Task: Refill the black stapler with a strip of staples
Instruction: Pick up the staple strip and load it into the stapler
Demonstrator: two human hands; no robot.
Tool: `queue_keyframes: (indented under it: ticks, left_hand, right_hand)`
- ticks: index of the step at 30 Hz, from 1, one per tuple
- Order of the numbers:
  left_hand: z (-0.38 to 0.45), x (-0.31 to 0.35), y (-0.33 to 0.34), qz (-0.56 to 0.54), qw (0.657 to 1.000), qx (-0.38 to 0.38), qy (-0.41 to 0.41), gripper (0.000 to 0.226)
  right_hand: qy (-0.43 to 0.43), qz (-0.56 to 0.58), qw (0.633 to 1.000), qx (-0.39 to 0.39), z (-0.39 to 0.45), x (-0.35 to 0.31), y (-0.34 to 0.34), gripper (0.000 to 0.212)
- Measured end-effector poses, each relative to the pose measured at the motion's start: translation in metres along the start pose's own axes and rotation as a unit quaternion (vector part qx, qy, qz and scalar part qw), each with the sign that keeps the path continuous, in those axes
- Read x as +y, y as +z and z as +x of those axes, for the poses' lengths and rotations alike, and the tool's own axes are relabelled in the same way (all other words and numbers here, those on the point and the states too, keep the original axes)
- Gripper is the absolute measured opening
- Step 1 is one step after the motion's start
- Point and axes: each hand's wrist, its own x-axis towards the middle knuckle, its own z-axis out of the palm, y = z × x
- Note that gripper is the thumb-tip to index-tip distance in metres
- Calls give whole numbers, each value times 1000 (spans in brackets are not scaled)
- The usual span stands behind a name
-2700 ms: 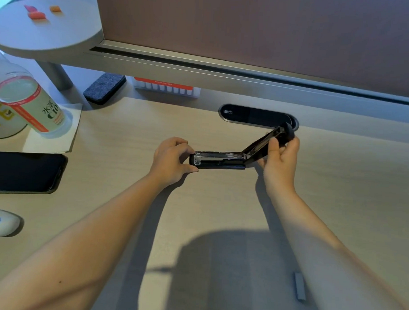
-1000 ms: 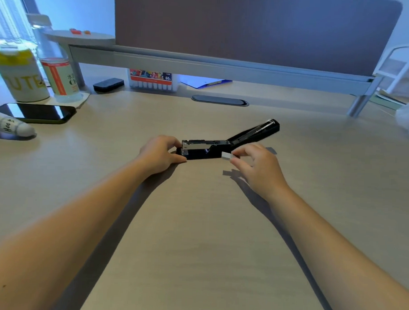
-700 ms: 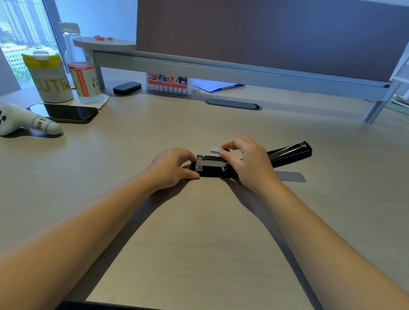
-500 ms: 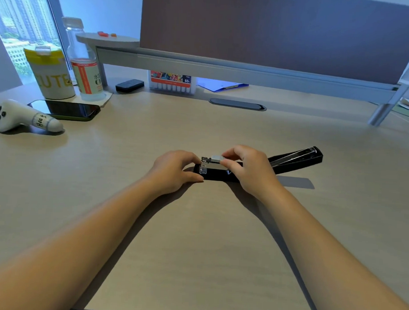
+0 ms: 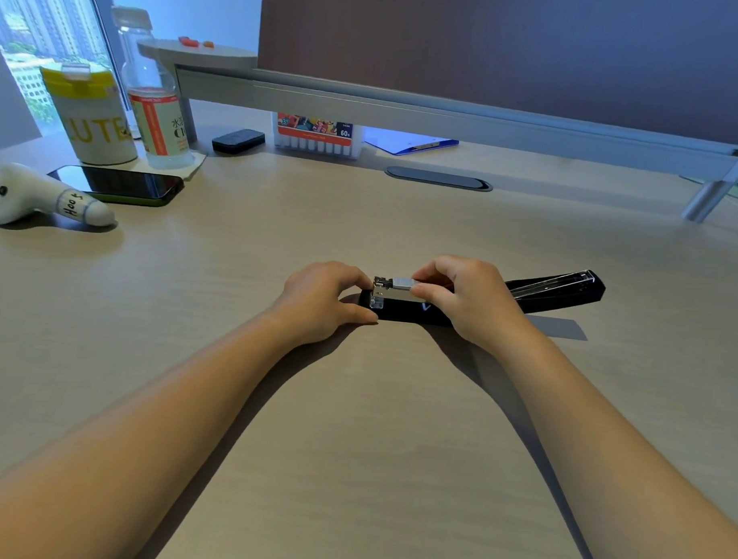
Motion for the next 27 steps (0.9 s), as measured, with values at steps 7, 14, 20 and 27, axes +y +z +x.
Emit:
queue_keyframes:
  ticks: [7,14,20,27]
  left_hand:
    - [0,1,0,1,1000,-2,-4,34]
    - [-1,3,-1,7,1000,1,-9,35]
    - [-2,4,-1,17,1000,5,-10,36]
    - [3,-4,-8,49,998,14,-23,37]
  right_hand:
    - [-24,-53,998,31,-5,3,-2,27]
    - [-32,-95,995,12,-10,7,-1,21]
    - [-40,-75,996,-20,-9,1,3,24]
    - [-13,-158,987,24,-12,7,-5,43]
